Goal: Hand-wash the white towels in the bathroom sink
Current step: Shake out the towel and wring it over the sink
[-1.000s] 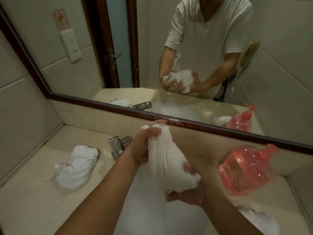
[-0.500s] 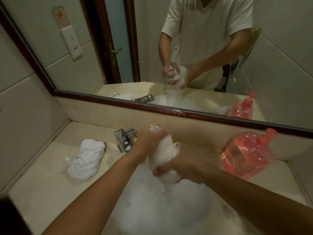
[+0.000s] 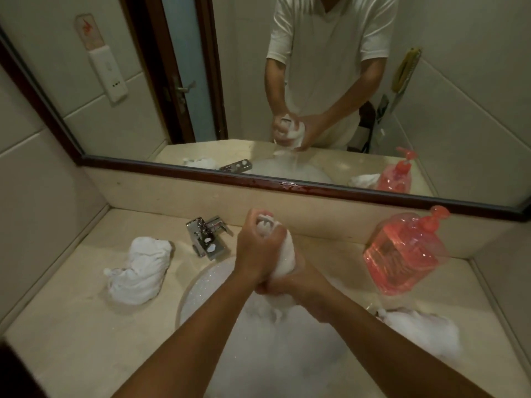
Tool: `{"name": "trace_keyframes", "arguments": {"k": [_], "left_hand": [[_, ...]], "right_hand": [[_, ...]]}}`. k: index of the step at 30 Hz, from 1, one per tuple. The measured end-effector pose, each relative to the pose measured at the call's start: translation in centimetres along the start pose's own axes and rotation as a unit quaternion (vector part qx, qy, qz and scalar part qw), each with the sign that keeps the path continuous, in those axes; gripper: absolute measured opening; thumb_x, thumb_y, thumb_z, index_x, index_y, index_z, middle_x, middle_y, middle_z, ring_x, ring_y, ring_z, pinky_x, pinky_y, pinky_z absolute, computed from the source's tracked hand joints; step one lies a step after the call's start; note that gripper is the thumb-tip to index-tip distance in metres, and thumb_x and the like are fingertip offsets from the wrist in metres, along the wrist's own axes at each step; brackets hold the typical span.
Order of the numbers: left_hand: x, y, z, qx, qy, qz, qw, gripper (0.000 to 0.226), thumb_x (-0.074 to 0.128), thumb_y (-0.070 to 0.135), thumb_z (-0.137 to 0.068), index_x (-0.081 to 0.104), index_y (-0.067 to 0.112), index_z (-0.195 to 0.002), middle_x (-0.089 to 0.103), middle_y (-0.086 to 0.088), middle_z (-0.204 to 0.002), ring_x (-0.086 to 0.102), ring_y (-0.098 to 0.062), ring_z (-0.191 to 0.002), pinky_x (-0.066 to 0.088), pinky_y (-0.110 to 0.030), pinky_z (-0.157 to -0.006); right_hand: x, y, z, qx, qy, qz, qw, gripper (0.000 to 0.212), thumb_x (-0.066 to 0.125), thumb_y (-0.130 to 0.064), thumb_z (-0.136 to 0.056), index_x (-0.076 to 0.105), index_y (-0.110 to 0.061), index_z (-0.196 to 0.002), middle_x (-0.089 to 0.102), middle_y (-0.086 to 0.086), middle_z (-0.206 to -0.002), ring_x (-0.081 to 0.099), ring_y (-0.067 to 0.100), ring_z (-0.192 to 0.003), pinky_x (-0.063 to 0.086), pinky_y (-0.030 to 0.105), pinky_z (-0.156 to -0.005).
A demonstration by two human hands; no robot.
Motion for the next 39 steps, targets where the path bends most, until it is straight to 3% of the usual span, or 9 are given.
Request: {"name": "trace_keyframes", "arguments": {"k": [4,6,9,13,17,21,25,29,39], "left_hand": [[0.7,0.7,-1.3,-0.064,-0.233,0.136,0.961,0.063,0.079,0.039,-0.064,0.057,0.02,-0.121,0.061,-0.002,-0.113,0.062,-0.026,-0.095,0.05,-0.035,-0.076],[0.5,0.2,-2.0,-0.124,-0.272,0.264,0.917,0.104,0.083,0.027,-0.064,0.035,0.028,-0.157,0.061,-0.01,-0.135,0.071,-0.026,-0.101,0.057,-0.034,-0.075],[2.4,0.4,-0.9,-0.154,-0.35,0.299,0.874,0.134,0.096,0.04,-0.056,0.02,0.035,-0.165,0.047,-0.013,-0.159,0.071,-0.027,-0.116,0.06,-0.042,-0.084],[5.3,1.6,0.7,-0.15,-0.366,0.358,0.846,0.067,0.086,0.025,-0.061,0.065,0.018,-0.125,0.07,-0.012,-0.114,0.069,-0.039,-0.111,0.053,-0.056,-0.097],[6.0,1.8,1.2,-0.174,-0.325,0.349,0.862,0.001,0.072,0.017,-0.073,0.073,0.018,-0.074,0.07,-0.005,-0.081,0.066,-0.034,-0.092,0.042,-0.056,-0.104],[7.0,1.3,2.7,-0.222,-0.325,0.325,0.86,0.03,0.083,0.039,-0.078,0.064,0.018,-0.068,0.065,-0.003,-0.072,0.069,-0.027,-0.078,0.051,-0.045,-0.091],[7.0,0.4,3.3,-0.214,-0.303,0.194,0.908,0.027,0.075,0.031,-0.09,0.06,0.01,-0.084,0.063,-0.012,-0.08,0.068,-0.028,-0.073,0.056,-0.036,-0.073],[6.4,-0.4,2.5,-0.117,-0.205,0.026,0.972,0.019,0.072,0.024,-0.094,0.064,0.009,-0.087,0.063,-0.011,-0.083,0.062,-0.025,-0.075,0.051,-0.038,-0.074],[4.3,-4.7,1.5,-0.056,-0.139,-0.115,0.982,0.023,0.068,0.034,-0.096,0.073,0.012,-0.093,0.072,0.001,-0.081,0.067,-0.012,-0.072,0.045,-0.016,-0.058]], "right_hand": [[-2.0,-0.4,1.8,0.003,-0.052,-0.063,0.997,0.062,0.088,-0.006,-0.071,0.061,-0.024,-0.124,0.072,0.004,-0.11,0.073,0.017,-0.095,0.061,0.029,-0.07],[-3.6,0.1,2.4,0.035,-0.093,-0.151,0.984,0.076,0.087,-0.017,-0.055,0.061,-0.01,-0.127,0.071,0.013,-0.108,0.072,0.027,-0.091,0.059,0.036,-0.064],[-4.0,0.9,3.2,0.095,-0.202,-0.234,0.946,0.104,0.097,-0.028,-0.045,0.053,-0.003,-0.136,0.068,0.017,-0.108,0.068,0.03,-0.088,0.057,0.036,-0.058],[-4.6,1.7,4.0,0.083,-0.26,-0.238,0.932,0.098,0.099,-0.038,-0.052,0.054,-0.008,-0.134,0.072,0.013,-0.11,0.069,0.025,-0.091,0.056,0.031,-0.062],[-7.0,2.7,5.0,0.116,-0.244,-0.255,0.928,0.104,0.103,-0.034,-0.047,0.056,-0.007,-0.136,0.071,0.016,-0.116,0.07,0.027,-0.092,0.057,0.033,-0.064],[-8.5,2.7,6.7,0.145,-0.235,-0.19,0.942,0.107,0.108,-0.032,-0.04,0.058,-0.012,-0.133,0.073,0.015,-0.114,0.073,0.03,-0.097,0.064,0.037,-0.067],[-7.9,2.8,6.9,0.178,-0.141,-0.004,0.974,0.051,0.092,-0.008,-0.075,0.065,-0.018,-0.118,0.078,0.003,-0.104,0.076,0.018,-0.09,0.064,0.038,-0.078],[-6.2,4.4,5.0,0.175,-0.016,0.053,0.983,0.098,0.098,-0.021,-0.066,0.035,-0.023,-0.142,0.059,0.003,-0.125,0.066,0.022,-0.106,0.064,0.036,-0.067],[-1.4,7.3,1.4,0.126,0.054,0.118,0.983,0.092,0.091,-0.026,-0.08,0.022,-0.021,-0.14,0.053,-0.003,-0.106,0.063,0.015,-0.091,0.06,0.029,-0.062]]}}
Point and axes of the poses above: each hand's wrist, its own z-axis away from the middle knuckle, its own x-axis out of the palm, y = z × x, the point moved 5 cm from there along -z, towards the middle knuckle
